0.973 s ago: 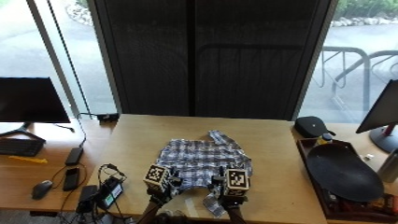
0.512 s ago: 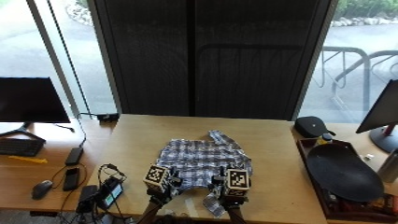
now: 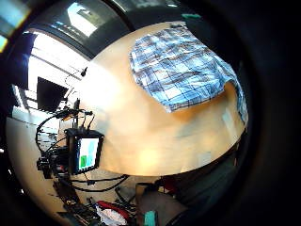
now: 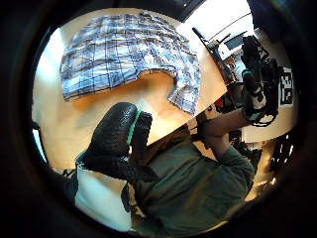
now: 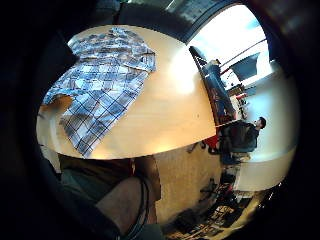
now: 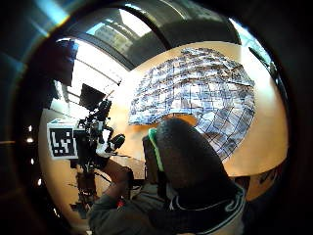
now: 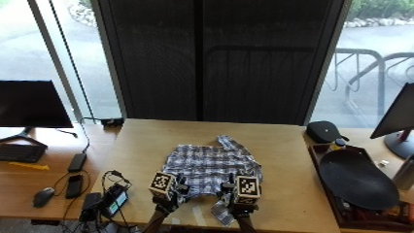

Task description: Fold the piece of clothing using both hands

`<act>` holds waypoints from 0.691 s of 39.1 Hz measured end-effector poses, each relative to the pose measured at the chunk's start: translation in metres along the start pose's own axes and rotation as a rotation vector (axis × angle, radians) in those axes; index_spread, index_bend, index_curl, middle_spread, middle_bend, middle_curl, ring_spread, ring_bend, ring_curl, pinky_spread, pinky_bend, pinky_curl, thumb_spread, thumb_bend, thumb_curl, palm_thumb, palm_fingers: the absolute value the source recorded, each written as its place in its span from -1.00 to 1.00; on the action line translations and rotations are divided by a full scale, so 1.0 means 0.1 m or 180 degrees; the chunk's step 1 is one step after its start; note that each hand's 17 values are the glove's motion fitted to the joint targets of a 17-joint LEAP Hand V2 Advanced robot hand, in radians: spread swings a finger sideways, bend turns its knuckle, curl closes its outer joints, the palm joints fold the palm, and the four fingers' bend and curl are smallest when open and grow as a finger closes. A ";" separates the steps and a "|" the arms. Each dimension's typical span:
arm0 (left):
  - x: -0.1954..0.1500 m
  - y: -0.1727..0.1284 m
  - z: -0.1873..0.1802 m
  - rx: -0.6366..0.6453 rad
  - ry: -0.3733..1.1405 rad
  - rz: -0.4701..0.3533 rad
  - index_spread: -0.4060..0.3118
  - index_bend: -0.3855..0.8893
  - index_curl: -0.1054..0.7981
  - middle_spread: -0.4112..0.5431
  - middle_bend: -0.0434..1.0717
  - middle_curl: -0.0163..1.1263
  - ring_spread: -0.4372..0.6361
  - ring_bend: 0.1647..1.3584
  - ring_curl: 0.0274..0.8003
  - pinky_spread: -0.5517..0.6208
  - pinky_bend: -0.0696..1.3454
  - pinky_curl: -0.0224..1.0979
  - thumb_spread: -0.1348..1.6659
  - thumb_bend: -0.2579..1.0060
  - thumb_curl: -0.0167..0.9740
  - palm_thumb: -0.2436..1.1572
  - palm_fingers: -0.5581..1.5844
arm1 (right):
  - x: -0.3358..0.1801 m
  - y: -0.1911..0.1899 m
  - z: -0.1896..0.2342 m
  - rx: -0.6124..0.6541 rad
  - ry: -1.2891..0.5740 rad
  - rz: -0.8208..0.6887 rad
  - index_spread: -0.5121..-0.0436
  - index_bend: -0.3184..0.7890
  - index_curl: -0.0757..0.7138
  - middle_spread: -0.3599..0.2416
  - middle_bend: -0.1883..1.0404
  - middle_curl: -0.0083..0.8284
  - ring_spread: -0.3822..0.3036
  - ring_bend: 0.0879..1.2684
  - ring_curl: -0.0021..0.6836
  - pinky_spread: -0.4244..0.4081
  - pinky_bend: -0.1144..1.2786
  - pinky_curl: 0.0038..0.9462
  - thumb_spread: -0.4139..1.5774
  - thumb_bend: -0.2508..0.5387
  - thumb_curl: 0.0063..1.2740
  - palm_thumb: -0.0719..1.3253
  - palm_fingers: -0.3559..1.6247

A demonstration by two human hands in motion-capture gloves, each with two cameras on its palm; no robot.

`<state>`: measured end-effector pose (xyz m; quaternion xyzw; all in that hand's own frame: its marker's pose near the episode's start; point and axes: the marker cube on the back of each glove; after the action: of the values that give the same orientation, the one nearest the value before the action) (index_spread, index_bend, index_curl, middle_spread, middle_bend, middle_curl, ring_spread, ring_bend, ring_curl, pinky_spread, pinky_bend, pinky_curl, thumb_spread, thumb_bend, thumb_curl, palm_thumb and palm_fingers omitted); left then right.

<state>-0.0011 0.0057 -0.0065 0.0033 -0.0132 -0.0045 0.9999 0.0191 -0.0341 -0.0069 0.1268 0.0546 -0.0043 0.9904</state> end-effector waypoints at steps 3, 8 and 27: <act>-0.02 0.01 -0.02 0.0017 -0.0024 -0.0009 -0.17 -0.20 -0.30 -0.10 -0.43 -0.36 0.17 -0.31 -0.35 0.56 -0.26 -0.51 0.32 -0.63 -0.42 -0.24 -0.18 | -0.14 0.28 0.03 -0.0674 -0.0332 -0.0032 -0.64 -0.20 -0.41 0.08 -0.33 -0.32 0.32 -0.39 -0.33 0.52 -0.01 -0.34 0.65 -0.39 -0.62 -0.50 -0.58; -0.07 0.01 -0.03 0.0067 -0.0015 -0.0073 -0.16 -0.23 -0.29 -0.10 -0.41 -0.34 0.17 -0.29 -0.33 0.57 -0.25 -0.49 0.32 -0.63 -0.40 -0.25 -0.20 | -0.08 0.26 0.10 -0.0755 -0.0286 -0.0087 -0.64 -0.20 -0.39 0.08 -0.33 -0.29 0.32 -0.39 -0.31 0.52 0.00 -0.33 0.65 -0.40 -0.61 -0.50 -0.58; -0.20 -0.28 0.26 0.0019 0.0093 -0.0183 -0.10 -0.27 -0.39 -0.10 -0.31 -0.27 0.16 -0.14 -0.24 0.56 -0.14 -0.40 0.29 -0.63 -0.33 -0.22 -0.27 | 0.56 -0.05 0.52 -0.1112 -0.0296 0.0545 -0.65 -0.23 -0.37 0.07 -0.39 -0.25 0.31 -0.36 -0.25 0.50 0.10 -0.26 0.61 -0.41 -0.55 -0.47 -0.58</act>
<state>-0.0223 -0.0220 0.0183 0.0067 0.0015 -0.0331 0.9994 0.0799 -0.0522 0.0360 -0.0432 -0.0023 0.0837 0.9956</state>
